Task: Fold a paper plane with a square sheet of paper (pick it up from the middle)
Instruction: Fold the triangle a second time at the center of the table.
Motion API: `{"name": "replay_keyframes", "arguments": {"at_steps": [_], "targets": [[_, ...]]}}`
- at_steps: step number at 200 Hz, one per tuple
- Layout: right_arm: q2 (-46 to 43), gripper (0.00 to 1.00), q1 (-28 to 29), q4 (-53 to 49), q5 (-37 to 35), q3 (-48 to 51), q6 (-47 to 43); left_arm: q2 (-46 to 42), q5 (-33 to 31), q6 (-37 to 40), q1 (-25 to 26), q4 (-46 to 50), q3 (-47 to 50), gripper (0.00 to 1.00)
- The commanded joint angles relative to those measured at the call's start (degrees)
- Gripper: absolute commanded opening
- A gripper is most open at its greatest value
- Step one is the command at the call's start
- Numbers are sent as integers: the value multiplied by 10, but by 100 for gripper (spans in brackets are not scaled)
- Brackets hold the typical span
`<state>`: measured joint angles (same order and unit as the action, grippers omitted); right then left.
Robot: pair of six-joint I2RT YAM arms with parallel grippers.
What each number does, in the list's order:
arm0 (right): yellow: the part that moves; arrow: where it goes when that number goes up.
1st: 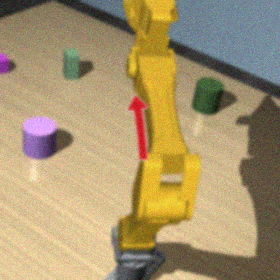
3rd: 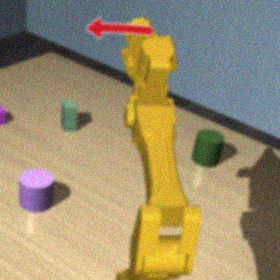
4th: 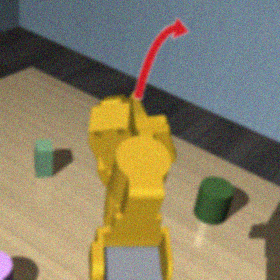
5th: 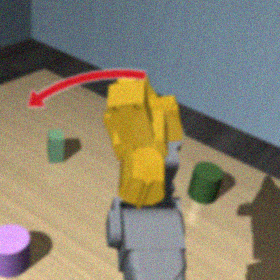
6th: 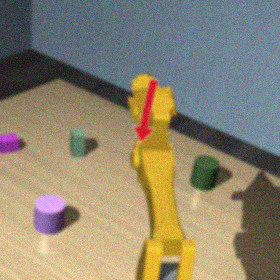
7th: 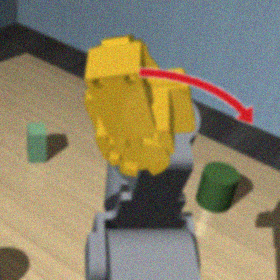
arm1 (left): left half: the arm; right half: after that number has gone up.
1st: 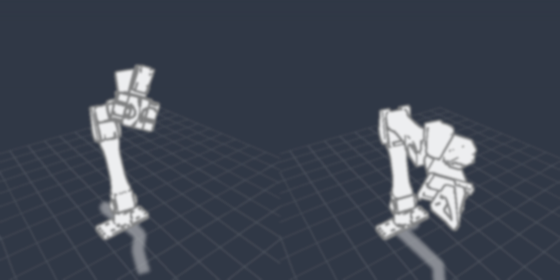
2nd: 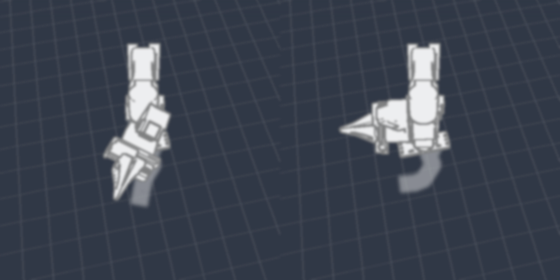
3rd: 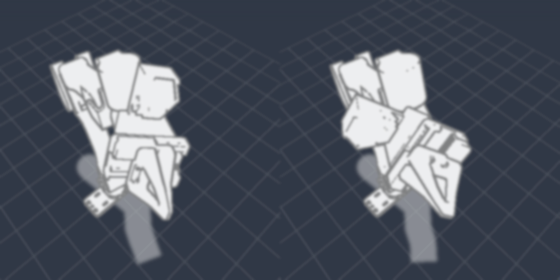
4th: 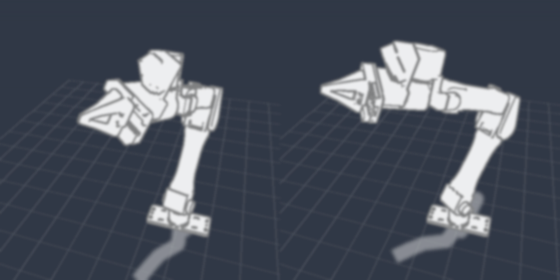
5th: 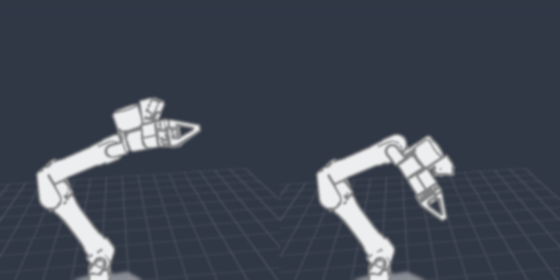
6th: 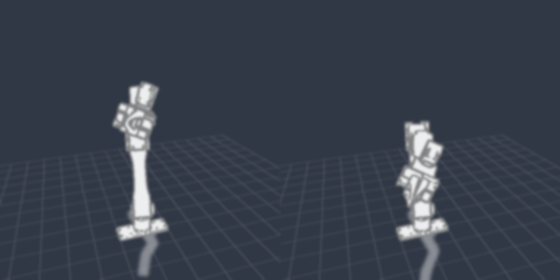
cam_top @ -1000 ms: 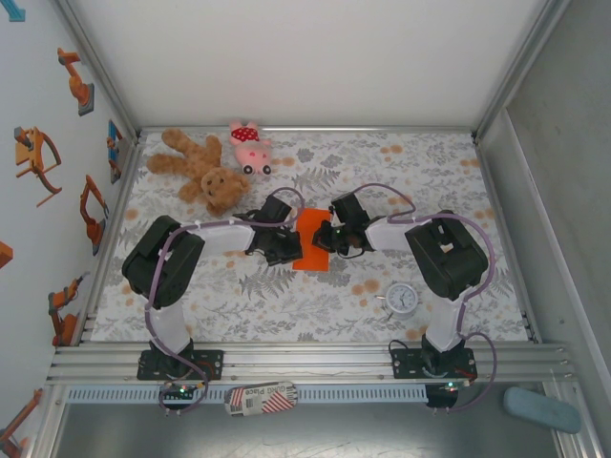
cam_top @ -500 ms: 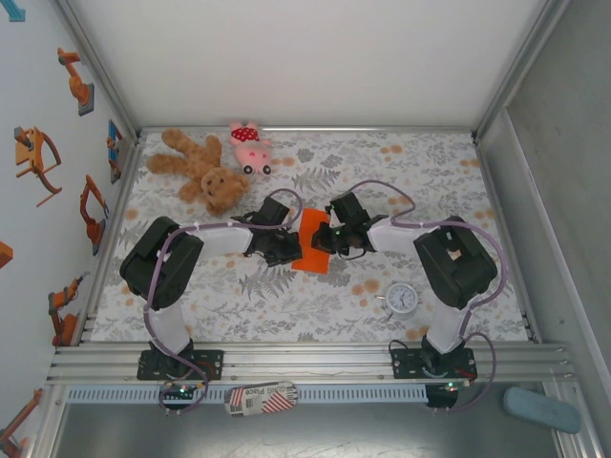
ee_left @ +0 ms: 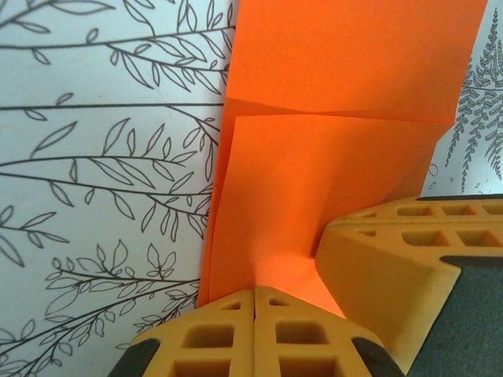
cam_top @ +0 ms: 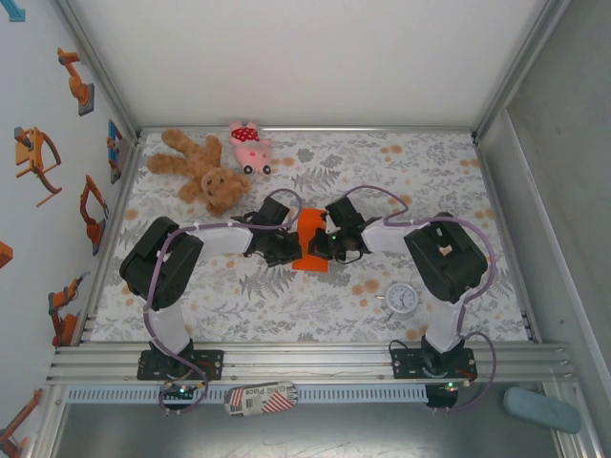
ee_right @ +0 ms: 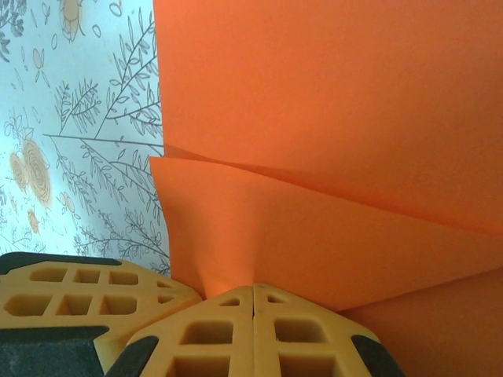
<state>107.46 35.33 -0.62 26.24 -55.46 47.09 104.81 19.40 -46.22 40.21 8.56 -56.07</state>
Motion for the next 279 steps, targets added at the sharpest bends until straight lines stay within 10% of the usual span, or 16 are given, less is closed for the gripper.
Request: {"name": "replay_keyframes", "arguments": {"at_steps": [1,61,279], "targets": [[9,0,-43,-14,-42,17,0,6,-23,-1,-2,64,24,0],[-14,0,-120,-24,-54,3,-8,11,-15,-3,-1,59,17,0],[45,0,-24,-69,-44,-22,-12,-34,15,49,14,69,28,6]]}}
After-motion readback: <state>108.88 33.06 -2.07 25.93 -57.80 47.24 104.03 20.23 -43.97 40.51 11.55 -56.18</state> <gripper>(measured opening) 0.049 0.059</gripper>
